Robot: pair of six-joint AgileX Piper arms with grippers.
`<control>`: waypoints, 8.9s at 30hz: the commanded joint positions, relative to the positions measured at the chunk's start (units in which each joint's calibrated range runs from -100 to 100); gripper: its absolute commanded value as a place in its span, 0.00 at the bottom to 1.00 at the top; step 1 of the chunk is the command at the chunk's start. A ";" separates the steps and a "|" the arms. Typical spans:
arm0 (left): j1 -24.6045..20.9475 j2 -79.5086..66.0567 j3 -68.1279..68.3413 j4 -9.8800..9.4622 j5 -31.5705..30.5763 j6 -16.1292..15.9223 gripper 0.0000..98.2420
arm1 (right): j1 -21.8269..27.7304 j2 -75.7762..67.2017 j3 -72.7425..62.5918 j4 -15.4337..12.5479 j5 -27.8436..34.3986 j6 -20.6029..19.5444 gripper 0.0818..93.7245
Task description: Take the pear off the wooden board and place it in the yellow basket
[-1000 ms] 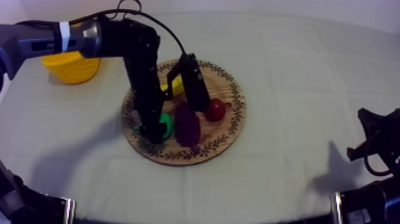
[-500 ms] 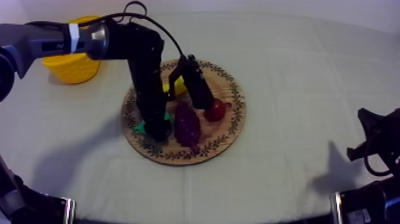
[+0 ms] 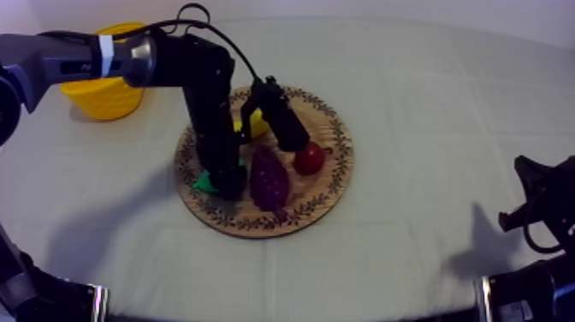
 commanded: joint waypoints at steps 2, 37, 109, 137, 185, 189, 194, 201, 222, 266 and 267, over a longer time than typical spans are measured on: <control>0.14 -0.63 0.01 -0.01 0.02 0.09 0.52 | 0.00 -0.03 -0.02 0.02 0.02 0.00 0.00; 3.72 -22.97 -9.42 -0.70 14.33 5.04 0.53 | 0.00 -0.03 -0.02 0.02 0.02 0.00 0.00; -28.45 -11.84 -35.32 -1.35 18.55 18.48 0.51 | 0.00 -0.03 -0.02 0.02 0.02 0.00 0.00; -33.15 4.36 -44.09 -0.95 17.61 15.06 0.52 | 0.00 -0.03 -0.02 0.02 0.02 0.00 0.00; -33.11 14.35 -47.38 -1.81 17.41 16.15 0.98 | 0.00 -0.03 -0.02 0.02 0.02 0.00 0.00; -33.18 11.74 -46.03 -1.93 17.76 15.68 0.98 | 0.00 -0.03 -0.02 0.02 0.02 0.00 0.00; -33.27 7.92 -44.98 -1.97 18.49 15.32 0.98 | 0.00 -0.03 -0.02 0.02 0.02 0.00 0.00; -32.97 2.33 -42.30 -2.43 18.62 15.22 0.98 | 0.00 -0.03 -0.02 0.02 0.02 0.00 0.00; -32.09 -10.06 -36.52 -3.34 18.71 16.52 0.98 | 0.00 -0.03 -0.02 0.02 0.02 0.00 0.00; -32.82 -55.89 21.62 -1.94 -9.67 13.04 0.54 | 0.00 -0.03 -0.02 0.02 0.02 0.00 0.00; -32.85 -57.49 23.44 -1.89 -11.18 12.88 0.52 | 0.00 -0.03 -0.02 0.02 0.02 0.00 0.00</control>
